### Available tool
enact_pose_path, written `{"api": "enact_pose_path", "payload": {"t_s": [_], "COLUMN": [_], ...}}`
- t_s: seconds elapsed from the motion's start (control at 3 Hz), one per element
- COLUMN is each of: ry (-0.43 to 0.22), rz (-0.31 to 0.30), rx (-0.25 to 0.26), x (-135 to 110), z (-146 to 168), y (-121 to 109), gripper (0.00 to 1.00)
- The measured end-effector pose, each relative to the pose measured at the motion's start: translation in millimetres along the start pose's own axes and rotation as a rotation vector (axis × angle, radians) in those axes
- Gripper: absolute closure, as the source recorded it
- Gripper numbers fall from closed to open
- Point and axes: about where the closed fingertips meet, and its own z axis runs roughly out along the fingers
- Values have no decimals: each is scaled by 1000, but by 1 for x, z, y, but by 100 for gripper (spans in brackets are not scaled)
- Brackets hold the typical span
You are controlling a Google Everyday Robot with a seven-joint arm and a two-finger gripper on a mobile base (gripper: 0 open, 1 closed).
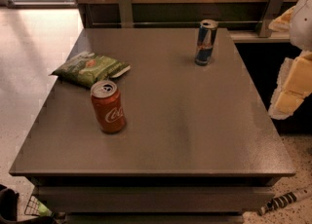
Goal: Pick redbull can
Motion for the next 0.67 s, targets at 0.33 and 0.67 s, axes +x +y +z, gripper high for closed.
{"api": "enact_pose_path", "payload": {"t_s": [0.33, 0.67], "ry": [0, -23], "rz": [0, 20], "rx": [0, 20], "x": [0, 1], "z": [0, -3], "y": [0, -7], "gripper": [0, 0]}}
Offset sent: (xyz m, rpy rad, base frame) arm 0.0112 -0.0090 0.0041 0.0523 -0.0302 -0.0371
